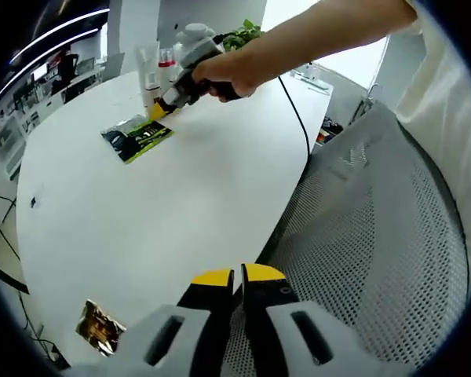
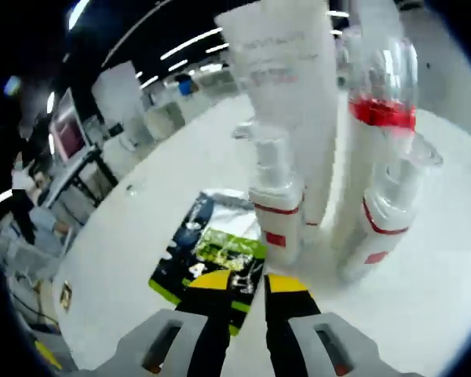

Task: Arrange the skincare products in the storage area until every visible bottle or jar stands upright without overlapping.

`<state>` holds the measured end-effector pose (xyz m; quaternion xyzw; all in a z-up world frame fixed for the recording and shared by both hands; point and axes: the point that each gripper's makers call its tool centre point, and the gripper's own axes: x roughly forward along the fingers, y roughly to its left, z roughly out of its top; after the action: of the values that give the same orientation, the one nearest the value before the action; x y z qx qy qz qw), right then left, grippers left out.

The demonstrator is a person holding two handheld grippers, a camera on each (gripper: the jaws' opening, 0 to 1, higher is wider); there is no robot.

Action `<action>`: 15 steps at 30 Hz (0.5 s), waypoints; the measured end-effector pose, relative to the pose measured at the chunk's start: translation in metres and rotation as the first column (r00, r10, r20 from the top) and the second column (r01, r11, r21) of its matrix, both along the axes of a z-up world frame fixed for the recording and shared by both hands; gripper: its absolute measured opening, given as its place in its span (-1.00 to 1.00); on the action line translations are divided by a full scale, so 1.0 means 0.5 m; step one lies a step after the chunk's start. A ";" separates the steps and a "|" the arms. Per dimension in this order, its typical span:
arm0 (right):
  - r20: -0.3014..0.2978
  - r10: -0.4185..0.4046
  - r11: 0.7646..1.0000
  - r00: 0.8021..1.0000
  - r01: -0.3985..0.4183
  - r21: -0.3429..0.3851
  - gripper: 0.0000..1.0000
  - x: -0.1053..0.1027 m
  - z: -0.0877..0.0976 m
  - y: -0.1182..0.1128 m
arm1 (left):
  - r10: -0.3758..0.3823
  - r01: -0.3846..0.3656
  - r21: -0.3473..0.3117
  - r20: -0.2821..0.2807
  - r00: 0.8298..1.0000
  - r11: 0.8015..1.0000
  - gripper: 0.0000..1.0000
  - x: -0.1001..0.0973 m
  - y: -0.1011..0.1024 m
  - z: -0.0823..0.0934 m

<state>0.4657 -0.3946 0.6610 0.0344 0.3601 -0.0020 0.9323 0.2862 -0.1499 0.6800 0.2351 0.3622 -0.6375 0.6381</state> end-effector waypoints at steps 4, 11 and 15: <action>-0.027 0.118 0.993 0.993 -0.118 -0.008 -0.65 0.011 -0.019 0.045 | -0.001 0.001 0.003 -0.002 1.000 1.000 -1.00 -0.001 0.001 -0.001; -0.141 0.271 0.950 0.952 -0.288 -0.119 -0.63 0.017 -0.066 0.067 | 0.013 -0.013 0.004 -0.008 1.000 1.000 -1.00 0.002 0.002 -0.001; -0.140 0.333 0.919 0.933 -0.354 -0.172 -0.84 0.029 -0.065 0.058 | 0.020 -0.020 0.004 -0.008 1.000 1.000 -1.00 0.004 0.003 -0.002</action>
<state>0.4803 -0.3656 0.6284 -0.1205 0.4083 0.1248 0.8962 0.2882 -0.1486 0.6793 0.2302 0.3685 -0.6311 0.6426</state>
